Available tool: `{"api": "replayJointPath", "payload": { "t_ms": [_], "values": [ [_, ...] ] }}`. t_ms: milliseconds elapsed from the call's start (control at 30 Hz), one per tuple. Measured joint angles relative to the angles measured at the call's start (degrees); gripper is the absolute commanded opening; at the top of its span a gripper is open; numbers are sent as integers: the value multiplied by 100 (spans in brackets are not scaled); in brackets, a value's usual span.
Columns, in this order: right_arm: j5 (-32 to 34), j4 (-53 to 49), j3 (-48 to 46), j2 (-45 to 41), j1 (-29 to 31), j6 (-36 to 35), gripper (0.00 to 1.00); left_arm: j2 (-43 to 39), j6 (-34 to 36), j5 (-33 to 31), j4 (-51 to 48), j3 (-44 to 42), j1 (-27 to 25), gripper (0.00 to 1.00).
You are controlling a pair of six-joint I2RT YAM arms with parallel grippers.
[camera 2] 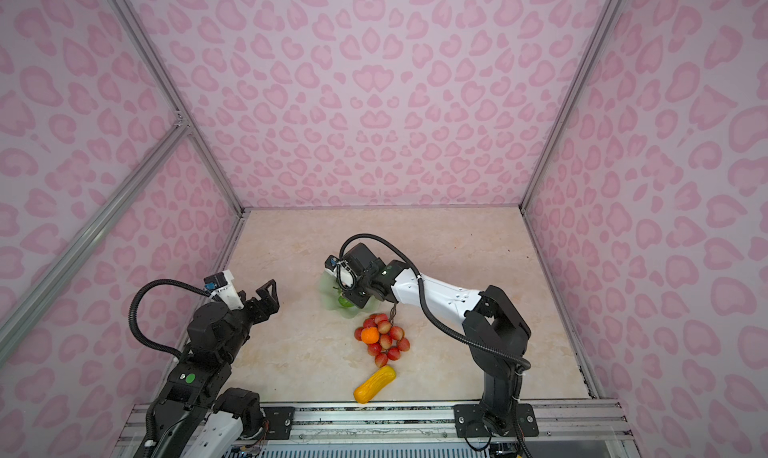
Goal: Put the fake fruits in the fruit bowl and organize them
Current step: 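Carry the peach with the right gripper into the bowl and release, then reach the left gripper to the yellow papaya and grasp it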
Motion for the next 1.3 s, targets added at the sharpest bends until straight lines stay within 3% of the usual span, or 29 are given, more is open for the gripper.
{"api": "replayJointPath", "payload": {
  "t_ms": [200, 333, 467, 800, 867, 967, 1100, 1300],
  "values": [
    [101, -122, 79, 365, -107, -192, 38, 9, -11, 682, -11, -33, 0, 91],
    [101, -149, 55, 509, -125, -229, 58, 79, -44, 1029, -7, -46, 0, 90],
    [116, -138, 4, 514, -136, -203, 68, 146, -46, 1285, -9, -70, 0, 89],
    [-155, 688, -717, -885, -667, 702, 79, 669, -151, 2120, -11, -35, -212, 77],
    [-155, 1012, -1008, -1226, -898, 1025, 81, 688, -210, 2190, -44, -81, -625, 76],
    [-31, 1440, -1497, -1711, -1279, 1604, 85, 704, -267, 2076, -76, -138, -1700, 75],
    [48, 1987, -2166, -2260, -1794, 2339, 95, 1038, -487, 1576, -79, -240, -3320, 73],
    [59, 2643, -3008, -2793, -2400, 3200, 96, 2090, -651, 702, -79, -208, -5152, 74]
  ]
}}
